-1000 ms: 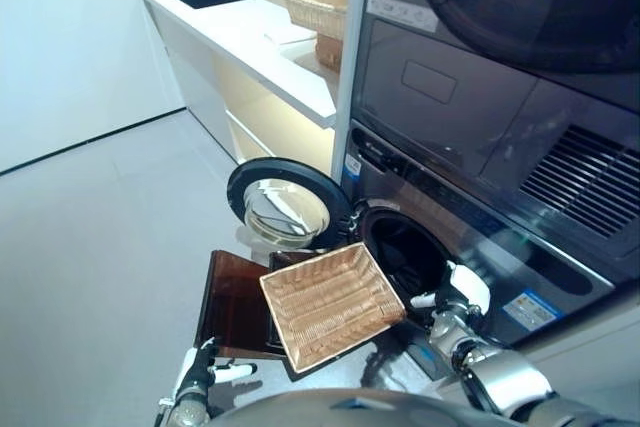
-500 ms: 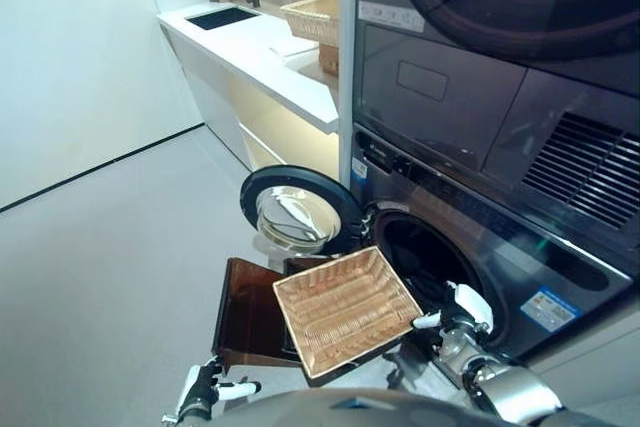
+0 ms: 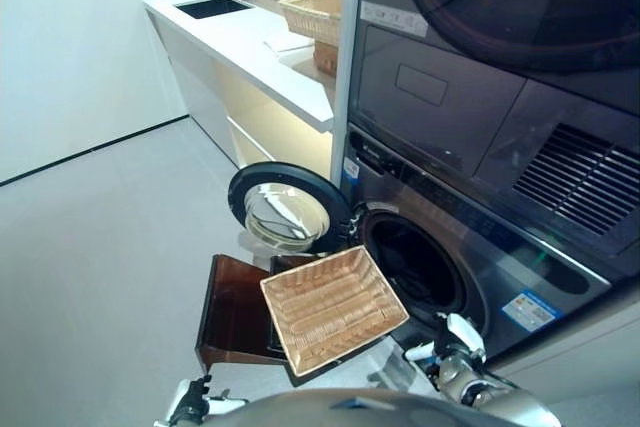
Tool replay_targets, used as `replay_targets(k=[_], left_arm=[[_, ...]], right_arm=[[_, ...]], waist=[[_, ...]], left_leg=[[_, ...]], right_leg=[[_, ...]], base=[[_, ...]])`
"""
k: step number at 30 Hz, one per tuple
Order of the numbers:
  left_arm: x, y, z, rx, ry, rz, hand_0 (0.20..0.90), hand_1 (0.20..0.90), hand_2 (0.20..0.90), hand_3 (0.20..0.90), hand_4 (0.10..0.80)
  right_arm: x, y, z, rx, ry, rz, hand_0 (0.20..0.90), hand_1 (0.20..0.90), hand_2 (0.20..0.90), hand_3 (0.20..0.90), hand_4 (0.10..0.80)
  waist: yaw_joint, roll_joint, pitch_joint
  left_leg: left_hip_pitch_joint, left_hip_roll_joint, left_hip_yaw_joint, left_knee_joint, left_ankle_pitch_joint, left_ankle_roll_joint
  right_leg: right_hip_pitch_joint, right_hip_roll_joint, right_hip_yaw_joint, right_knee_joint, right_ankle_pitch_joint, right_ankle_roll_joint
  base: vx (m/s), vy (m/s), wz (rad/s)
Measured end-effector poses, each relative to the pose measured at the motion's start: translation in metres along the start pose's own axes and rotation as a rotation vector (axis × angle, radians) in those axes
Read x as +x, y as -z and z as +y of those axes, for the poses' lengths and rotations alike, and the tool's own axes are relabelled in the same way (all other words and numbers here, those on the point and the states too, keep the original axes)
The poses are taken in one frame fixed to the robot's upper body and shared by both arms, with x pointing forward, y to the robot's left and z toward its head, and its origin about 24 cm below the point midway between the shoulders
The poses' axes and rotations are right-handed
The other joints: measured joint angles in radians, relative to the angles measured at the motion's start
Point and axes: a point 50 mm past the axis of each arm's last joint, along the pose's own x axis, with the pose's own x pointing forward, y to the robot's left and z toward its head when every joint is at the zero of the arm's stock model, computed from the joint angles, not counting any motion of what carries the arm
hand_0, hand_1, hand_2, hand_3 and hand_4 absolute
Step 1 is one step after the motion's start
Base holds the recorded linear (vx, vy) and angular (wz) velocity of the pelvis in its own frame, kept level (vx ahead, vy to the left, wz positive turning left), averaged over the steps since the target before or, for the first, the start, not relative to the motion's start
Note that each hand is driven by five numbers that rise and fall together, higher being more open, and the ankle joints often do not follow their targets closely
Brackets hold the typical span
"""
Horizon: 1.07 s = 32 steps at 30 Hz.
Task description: Pick up the clothes and place them into the washing machine
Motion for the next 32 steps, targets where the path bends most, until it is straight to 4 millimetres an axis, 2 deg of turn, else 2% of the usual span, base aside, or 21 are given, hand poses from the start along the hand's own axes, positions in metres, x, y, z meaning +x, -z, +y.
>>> replay_targets(k=[2,12,32], left_arm=[[0.000,0.003,0.000,0.014,0.004,0.015,0.900,0.900,0.900,0.900,0.800],[-0.001,0.008,-0.001,0.018,0.043,0.058,0.900,0.900,0.900,0.900,0.800],[0.001,0.005,-0.002,0.052,0.099,0.062,0.900,0.900,0.900,0.900,0.800]], right_arm=[[-0.005,0.005,0.012,0.018,-0.053,0.019,0.900,0.900,0.900,0.900,0.800],[-0.018,0.034,0.035,0.115,-0.185,0.140,0.900,0.900,0.900,0.900,0.800],[-0.025,0.049,0.044,0.183,-0.254,0.201,0.900,0.900,0.900,0.900,0.800]], waist=[[-0.001,-0.007,-0.005],[-0.017,-0.007,-0.029],[-0.025,-0.018,-0.054]], left_leg=[[0.000,0.002,0.000,0.000,0.000,-0.001],[-0.002,0.010,-0.011,0.000,0.001,-0.009],[-0.002,0.025,-0.035,-0.001,0.005,-0.022]], right_leg=[[0.000,0.000,0.000,0.000,0.000,0.000],[0.002,0.012,-0.005,-0.006,0.003,-0.009],[0.019,0.019,-0.031,-0.016,0.002,-0.021]], base=[[-0.072,-0.049,0.01],[-0.040,-0.046,0.07],[-0.001,-0.007,0.03]])
